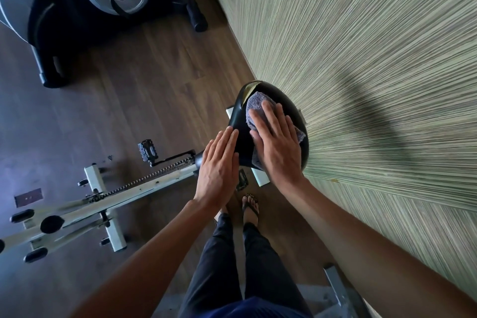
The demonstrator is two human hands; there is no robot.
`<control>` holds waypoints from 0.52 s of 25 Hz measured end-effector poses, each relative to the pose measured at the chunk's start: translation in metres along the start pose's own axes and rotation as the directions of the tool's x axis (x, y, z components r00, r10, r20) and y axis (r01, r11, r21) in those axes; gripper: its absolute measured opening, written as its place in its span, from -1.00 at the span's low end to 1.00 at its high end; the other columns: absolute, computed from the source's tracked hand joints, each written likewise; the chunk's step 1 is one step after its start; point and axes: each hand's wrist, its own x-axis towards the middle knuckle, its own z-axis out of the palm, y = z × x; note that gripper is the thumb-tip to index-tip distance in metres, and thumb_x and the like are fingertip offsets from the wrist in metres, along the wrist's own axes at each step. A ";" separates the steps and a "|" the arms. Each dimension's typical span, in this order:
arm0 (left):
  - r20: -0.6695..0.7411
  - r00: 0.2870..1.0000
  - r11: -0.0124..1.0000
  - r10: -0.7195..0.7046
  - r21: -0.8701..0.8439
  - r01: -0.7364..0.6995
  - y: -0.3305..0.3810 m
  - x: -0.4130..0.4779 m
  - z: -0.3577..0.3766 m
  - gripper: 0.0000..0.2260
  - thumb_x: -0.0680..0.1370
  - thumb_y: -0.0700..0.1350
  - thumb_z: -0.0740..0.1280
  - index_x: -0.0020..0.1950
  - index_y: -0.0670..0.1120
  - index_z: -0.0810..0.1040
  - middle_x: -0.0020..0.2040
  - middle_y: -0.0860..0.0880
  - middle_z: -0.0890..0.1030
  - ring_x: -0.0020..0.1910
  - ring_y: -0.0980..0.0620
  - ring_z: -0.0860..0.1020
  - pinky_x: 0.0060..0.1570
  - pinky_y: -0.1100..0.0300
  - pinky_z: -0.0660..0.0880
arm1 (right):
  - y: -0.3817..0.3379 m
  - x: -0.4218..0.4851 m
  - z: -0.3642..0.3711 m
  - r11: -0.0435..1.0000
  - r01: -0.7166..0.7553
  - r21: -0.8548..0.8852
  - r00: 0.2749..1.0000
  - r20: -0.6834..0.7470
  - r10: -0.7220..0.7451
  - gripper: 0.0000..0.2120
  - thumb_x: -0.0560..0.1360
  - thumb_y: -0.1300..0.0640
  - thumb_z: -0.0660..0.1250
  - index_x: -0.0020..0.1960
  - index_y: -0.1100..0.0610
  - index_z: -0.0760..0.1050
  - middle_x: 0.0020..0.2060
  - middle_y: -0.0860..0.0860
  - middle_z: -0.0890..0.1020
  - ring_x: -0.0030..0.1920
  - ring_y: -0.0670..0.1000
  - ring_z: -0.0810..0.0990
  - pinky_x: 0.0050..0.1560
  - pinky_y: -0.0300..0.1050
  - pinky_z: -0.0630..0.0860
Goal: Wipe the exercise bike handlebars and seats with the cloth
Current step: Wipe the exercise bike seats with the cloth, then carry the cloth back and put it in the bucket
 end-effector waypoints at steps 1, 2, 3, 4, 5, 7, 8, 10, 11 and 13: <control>0.009 1.000 1.000 0.000 -0.007 0.000 0.000 0.000 -0.001 -0.56 0.70 -0.09 0.05 0.57 -0.18 0.28 0.57 -0.16 0.29 0.57 -0.10 0.23 0.56 0.03 0.10 | 0.003 -0.002 0.002 1.000 0.026 0.013 1.000 -0.014 -0.026 -0.58 0.70 0.04 0.20 0.54 0.02 0.34 0.56 0.08 0.30 0.58 0.16 0.21 0.56 0.05 0.18; 0.021 1.000 1.000 0.001 -0.013 0.000 0.001 -0.001 -0.002 -0.56 0.70 -0.08 0.05 0.57 -0.17 0.28 0.57 -0.15 0.28 0.57 -0.10 0.22 0.56 0.04 0.09 | 0.006 -0.005 0.002 0.998 0.057 0.035 0.998 -0.021 -0.056 -0.58 0.68 0.09 0.23 0.53 0.03 0.36 0.55 0.09 0.32 0.57 0.15 0.23 0.55 0.04 0.20; 0.034 0.999 1.000 0.005 -0.018 -0.005 0.000 -0.001 -0.004 -0.56 0.70 -0.09 0.07 0.57 -0.17 0.27 0.57 -0.15 0.28 0.57 -0.09 0.22 0.56 0.05 0.09 | 0.007 -0.006 0.000 0.995 0.081 0.060 0.997 -0.024 -0.080 -0.58 0.67 0.14 0.25 0.52 0.05 0.38 0.54 0.08 0.33 0.57 0.15 0.23 0.54 0.04 0.22; 0.045 0.999 1.000 0.008 -0.023 -0.007 -0.001 0.001 -0.006 -0.57 0.70 -0.10 0.09 0.57 -0.16 0.27 0.57 -0.15 0.28 0.57 -0.09 0.22 0.56 0.04 0.09 | 0.008 -0.007 -0.001 0.992 0.088 0.085 0.996 -0.014 -0.087 -0.58 0.66 0.19 0.26 0.51 0.06 0.39 0.54 0.08 0.33 0.57 0.14 0.23 0.54 0.04 0.23; 0.048 0.999 1.000 0.001 -0.027 0.000 -0.001 0.001 -0.007 -0.57 0.70 -0.13 0.13 0.57 -0.16 0.28 0.57 -0.15 0.29 0.57 -0.09 0.23 0.56 0.02 0.12 | 0.008 -0.006 -0.002 0.990 0.079 0.118 0.997 0.007 -0.081 -0.58 0.65 0.22 0.25 0.51 0.07 0.39 0.55 0.08 0.33 0.57 0.14 0.22 0.55 0.04 0.21; 0.027 0.999 0.999 -0.031 -0.031 0.032 0.000 -0.002 -0.013 -0.58 0.67 -0.19 0.21 0.54 -0.16 0.33 0.53 -0.16 0.36 0.53 -0.12 0.29 0.53 -0.06 0.22 | 0.007 -0.003 -0.008 0.978 0.034 0.207 0.997 0.054 -0.046 -0.58 0.65 0.24 0.23 0.50 0.08 0.40 0.55 0.06 0.32 0.58 0.12 0.21 0.55 0.07 0.23; 0.001 0.998 0.998 -0.057 -0.028 0.057 0.003 -0.008 -0.018 -0.59 0.65 -0.21 0.23 0.52 -0.17 0.36 0.50 -0.17 0.40 0.51 -0.13 0.33 0.50 -0.09 0.27 | 0.007 0.000 -0.013 0.965 0.012 0.261 0.997 0.072 -0.032 -0.59 0.65 0.24 0.24 0.48 0.09 0.42 0.54 0.06 0.33 0.57 0.12 0.22 0.53 0.10 0.27; -0.073 0.992 0.994 -0.106 -0.010 0.105 0.010 -0.019 -0.030 -0.61 0.62 -0.24 0.27 0.46 -0.17 0.43 0.43 -0.15 0.48 0.46 -0.14 0.39 0.45 -0.10 0.34 | 0.007 0.001 -0.023 0.935 0.002 0.355 0.996 0.078 -0.032 -0.63 0.65 0.23 0.25 0.44 0.13 0.46 0.49 0.10 0.40 0.52 0.11 0.32 0.47 0.10 0.35; -0.122 0.984 0.991 -0.131 0.000 0.132 0.014 -0.026 -0.038 -0.64 0.61 -0.24 0.27 0.41 -0.17 0.47 0.38 -0.14 0.52 0.41 -0.14 0.43 0.41 -0.11 0.38 | 0.006 0.000 -0.030 0.920 0.027 0.391 0.996 0.072 -0.060 -0.65 0.64 0.21 0.24 0.42 0.15 0.48 0.47 0.11 0.43 0.48 0.11 0.38 0.45 0.09 0.38; -0.239 0.951 0.978 -0.195 0.026 0.207 0.024 -0.047 -0.055 -0.72 0.59 -0.23 0.27 0.29 -0.17 0.57 0.25 -0.12 0.62 0.27 -0.15 0.53 0.28 -0.09 0.48 | 0.000 -0.007 -0.045 0.880 0.106 0.463 0.983 0.084 -0.162 -0.66 0.64 0.19 0.21 0.39 0.17 0.51 0.43 0.10 0.48 0.43 0.07 0.44 0.43 0.05 0.41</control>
